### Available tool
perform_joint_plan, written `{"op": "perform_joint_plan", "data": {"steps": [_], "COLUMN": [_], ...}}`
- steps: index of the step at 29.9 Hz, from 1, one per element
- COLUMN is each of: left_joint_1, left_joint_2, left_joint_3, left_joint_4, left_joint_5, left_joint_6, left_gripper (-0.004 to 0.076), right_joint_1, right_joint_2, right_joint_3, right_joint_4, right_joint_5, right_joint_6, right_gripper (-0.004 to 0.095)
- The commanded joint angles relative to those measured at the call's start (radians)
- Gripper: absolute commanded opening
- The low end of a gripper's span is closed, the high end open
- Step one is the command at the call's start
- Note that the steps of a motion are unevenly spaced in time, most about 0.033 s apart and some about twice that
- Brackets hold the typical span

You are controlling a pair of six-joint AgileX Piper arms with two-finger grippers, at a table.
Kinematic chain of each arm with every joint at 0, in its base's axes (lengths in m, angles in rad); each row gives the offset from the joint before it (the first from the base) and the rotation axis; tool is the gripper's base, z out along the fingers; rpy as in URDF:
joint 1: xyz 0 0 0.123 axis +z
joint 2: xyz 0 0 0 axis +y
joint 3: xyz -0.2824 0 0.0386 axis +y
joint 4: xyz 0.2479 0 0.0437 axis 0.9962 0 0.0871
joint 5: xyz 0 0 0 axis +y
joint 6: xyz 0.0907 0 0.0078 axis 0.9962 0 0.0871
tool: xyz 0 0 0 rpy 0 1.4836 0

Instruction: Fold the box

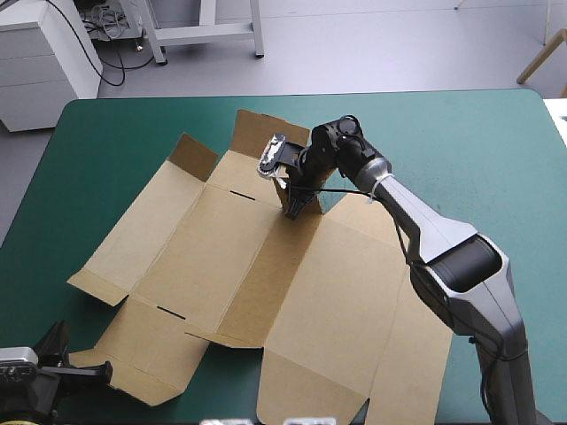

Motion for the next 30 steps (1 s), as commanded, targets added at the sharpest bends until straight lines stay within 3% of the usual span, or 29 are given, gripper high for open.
{"op": "perform_joint_plan", "data": {"steps": [1, 12, 16, 21, 30], "left_joint_1": [0.0, 0.0, 0.0, 0.0, 0.0], "left_joint_2": [-0.017, -0.017, -0.017, -0.017, -0.017], "left_joint_3": [-0.022, -0.022, -0.022, -0.022, -0.022], "left_joint_4": [0.003, 0.003, 0.003, 0.003, 0.003], "left_joint_5": [-0.077, -0.077, -0.077, -0.077, -0.077], "left_joint_6": [-0.008, -0.008, -0.008, -0.008, -0.008], "left_gripper": [-0.001, -0.001, -0.001, -0.001, -0.001], "right_joint_1": [0.001, 0.008, 0.015, 0.016, 0.03], "right_joint_2": [-0.064, -0.064, -0.064, -0.064, -0.063], "right_joint_3": [-0.033, -0.071, -0.102, -0.108, -0.108], "right_joint_4": [-0.024, -0.034, 0.013, 0.118, 0.113], "right_joint_5": [-0.009, 0.09, 0.135, 0.14, -0.011], "right_joint_6": [-0.019, -0.308, -0.495, -0.621, -0.46], "right_gripper": [-0.0008, -0.002, -0.002, -0.002, -0.002]}}
